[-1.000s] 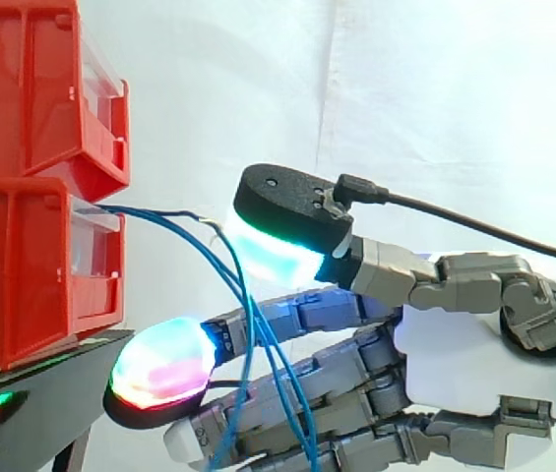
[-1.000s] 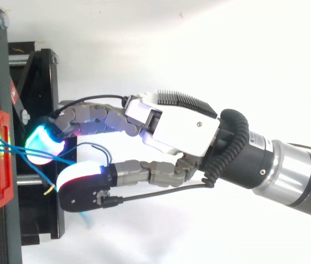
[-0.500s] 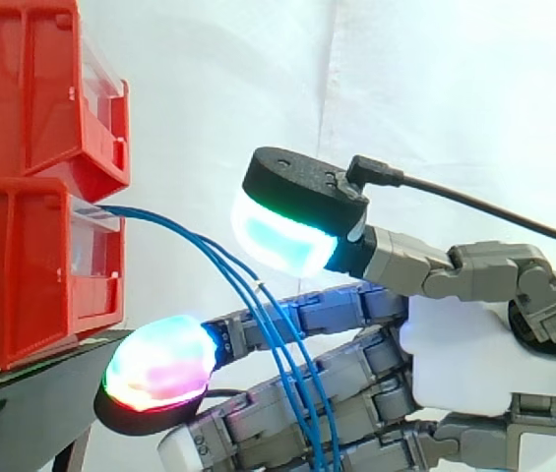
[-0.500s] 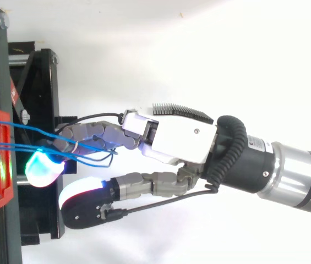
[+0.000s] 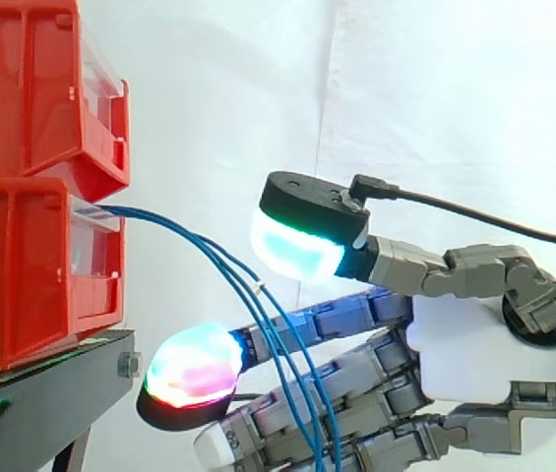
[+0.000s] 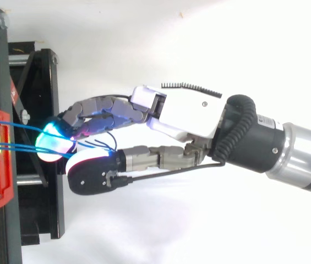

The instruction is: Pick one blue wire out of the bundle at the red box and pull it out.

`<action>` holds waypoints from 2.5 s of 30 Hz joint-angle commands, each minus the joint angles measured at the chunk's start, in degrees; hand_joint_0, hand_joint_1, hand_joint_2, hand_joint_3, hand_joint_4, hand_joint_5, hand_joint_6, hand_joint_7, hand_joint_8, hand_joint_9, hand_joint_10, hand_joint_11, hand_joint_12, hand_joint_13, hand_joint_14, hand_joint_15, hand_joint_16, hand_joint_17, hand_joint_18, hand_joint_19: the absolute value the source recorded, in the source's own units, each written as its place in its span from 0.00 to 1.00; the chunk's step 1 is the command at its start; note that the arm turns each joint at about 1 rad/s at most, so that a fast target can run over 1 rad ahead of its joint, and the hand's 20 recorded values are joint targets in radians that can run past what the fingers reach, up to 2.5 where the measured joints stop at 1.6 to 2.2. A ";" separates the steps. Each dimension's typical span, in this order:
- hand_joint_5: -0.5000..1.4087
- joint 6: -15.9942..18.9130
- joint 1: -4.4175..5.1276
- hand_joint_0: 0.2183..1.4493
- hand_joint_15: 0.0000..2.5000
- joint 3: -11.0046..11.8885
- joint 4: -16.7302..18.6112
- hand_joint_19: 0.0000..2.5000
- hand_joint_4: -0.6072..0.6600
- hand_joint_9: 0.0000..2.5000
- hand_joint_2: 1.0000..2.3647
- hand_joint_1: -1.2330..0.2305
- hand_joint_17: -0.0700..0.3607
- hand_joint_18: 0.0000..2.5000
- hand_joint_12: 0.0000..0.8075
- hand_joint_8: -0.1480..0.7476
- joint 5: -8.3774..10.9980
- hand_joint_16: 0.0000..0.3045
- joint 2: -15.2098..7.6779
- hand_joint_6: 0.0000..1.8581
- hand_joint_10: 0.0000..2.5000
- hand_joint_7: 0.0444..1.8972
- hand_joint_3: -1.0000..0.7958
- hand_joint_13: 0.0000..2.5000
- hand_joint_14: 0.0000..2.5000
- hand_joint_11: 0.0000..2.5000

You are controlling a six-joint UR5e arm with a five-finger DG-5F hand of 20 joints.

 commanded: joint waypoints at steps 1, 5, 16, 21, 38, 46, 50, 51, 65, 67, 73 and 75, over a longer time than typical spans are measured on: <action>0.18 0.20 -0.58 0.26 0.03 0.05 -0.47 0.09 0.80 0.26 0.00 0.50 0.49 0.18 0.56 0.59 -0.01 0.21 0.35 0.27 0.00 0.41 0.31 0.14 0.00 0.06; 0.18 -0.15 -0.94 0.27 0.03 0.05 -1.09 0.10 0.80 0.25 0.00 0.48 0.49 0.18 0.56 0.59 -0.09 0.21 1.31 0.27 0.00 0.45 0.32 0.14 0.00 0.06; 0.19 -3.84 -0.58 0.27 0.03 -0.39 -1.52 0.10 0.78 0.25 0.01 0.43 0.49 0.18 0.56 0.59 -2.03 0.21 1.75 0.27 0.00 0.59 0.35 0.14 0.00 0.08; 0.20 -3.84 -0.50 0.29 0.03 -0.48 -1.44 0.10 0.75 0.25 0.01 0.40 0.49 0.19 0.55 0.58 -2.20 0.20 1.75 0.27 0.00 0.65 0.36 0.15 0.00 0.09; 0.20 -3.31 -1.20 0.29 0.04 -0.48 -1.26 0.11 0.77 0.27 0.01 0.43 0.48 0.21 0.56 0.59 -2.38 0.20 1.84 0.29 0.00 0.65 0.37 0.16 0.00 0.09; 0.21 -3.31 -1.29 0.27 0.04 -0.31 -1.17 0.11 0.78 0.28 0.01 0.49 0.49 0.21 0.57 0.60 -2.11 0.21 1.84 0.27 0.00 0.69 0.34 0.17 0.00 0.10; 0.21 -3.31 -1.38 0.30 0.04 -0.22 -1.17 0.12 0.77 0.28 0.01 0.49 0.48 0.21 0.56 0.60 -2.11 0.20 1.84 0.28 0.00 0.69 0.37 0.17 0.00 0.10; 0.21 -3.31 -1.38 0.31 0.04 -0.22 -1.17 0.12 0.76 0.28 0.01 0.48 0.48 0.21 0.56 0.59 -2.03 0.20 1.84 0.29 0.00 0.67 0.38 0.17 0.00 0.10; 0.17 -3.31 -1.73 0.34 0.05 0.75 -1.35 0.11 0.76 0.29 0.01 0.30 0.48 0.25 0.57 0.60 -2.38 0.20 1.84 0.43 0.00 0.47 0.43 0.19 0.00 0.15; 0.16 -3.31 -1.82 0.34 0.05 0.84 -1.44 0.11 0.75 0.28 0.01 0.25 0.48 0.25 0.57 0.60 -2.38 0.20 1.84 0.45 0.00 0.49 0.36 0.19 0.00 0.17; 0.17 -3.58 -1.99 0.35 0.05 0.75 -1.52 0.12 0.75 0.29 0.00 0.24 0.48 0.26 0.57 0.59 -2.38 0.20 2.90 0.46 0.00 0.48 0.28 0.20 0.00 0.17; 0.17 -3.67 -1.99 0.31 0.05 0.84 -1.52 0.12 0.75 0.29 0.00 0.25 0.48 0.26 0.57 0.59 -2.38 0.20 2.98 0.46 0.01 0.49 0.28 0.20 0.00 0.17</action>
